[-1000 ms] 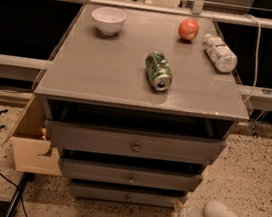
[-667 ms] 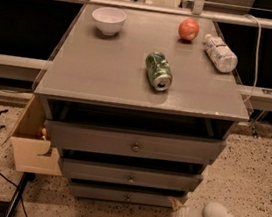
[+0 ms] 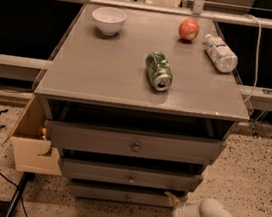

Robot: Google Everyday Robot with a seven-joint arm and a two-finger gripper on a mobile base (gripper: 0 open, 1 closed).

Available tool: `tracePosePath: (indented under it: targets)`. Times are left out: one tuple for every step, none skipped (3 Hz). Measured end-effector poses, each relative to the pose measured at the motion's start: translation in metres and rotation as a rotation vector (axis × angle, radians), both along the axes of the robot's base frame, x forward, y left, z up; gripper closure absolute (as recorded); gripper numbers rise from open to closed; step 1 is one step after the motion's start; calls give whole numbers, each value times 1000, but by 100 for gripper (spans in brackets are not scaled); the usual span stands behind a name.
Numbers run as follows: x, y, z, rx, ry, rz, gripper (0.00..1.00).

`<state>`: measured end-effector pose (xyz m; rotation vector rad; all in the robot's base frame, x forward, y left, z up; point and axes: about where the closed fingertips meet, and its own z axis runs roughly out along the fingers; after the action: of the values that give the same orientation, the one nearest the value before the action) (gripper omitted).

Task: Open bottom drawer

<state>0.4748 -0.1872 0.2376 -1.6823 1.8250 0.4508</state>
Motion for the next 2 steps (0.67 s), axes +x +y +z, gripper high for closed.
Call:
tracePosePath:
  targets:
    - [16, 2, -12, 0, 1, 1, 0]
    - [32, 2, -24, 5, 11, -5, 0]
